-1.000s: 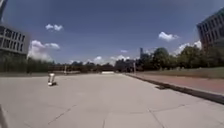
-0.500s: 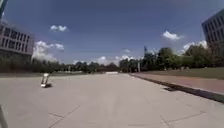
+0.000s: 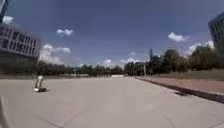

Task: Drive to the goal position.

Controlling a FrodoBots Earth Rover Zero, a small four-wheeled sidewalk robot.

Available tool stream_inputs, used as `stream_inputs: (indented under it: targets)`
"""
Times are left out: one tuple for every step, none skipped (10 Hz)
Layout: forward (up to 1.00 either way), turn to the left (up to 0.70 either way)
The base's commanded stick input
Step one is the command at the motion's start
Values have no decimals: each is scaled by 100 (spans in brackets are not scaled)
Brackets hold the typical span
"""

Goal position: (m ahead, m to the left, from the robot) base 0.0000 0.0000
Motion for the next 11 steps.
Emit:
stream_inputs:
  targets:
    - [70,-23]
    - [70,-23]
    - [70,-23]
    - [70,-23]
    - [70,-23]
    - [70,-23]
    - [70,-23]
    - [70,-23]
    - [70,-23]
    - [70,-23]
    - [70,-23]
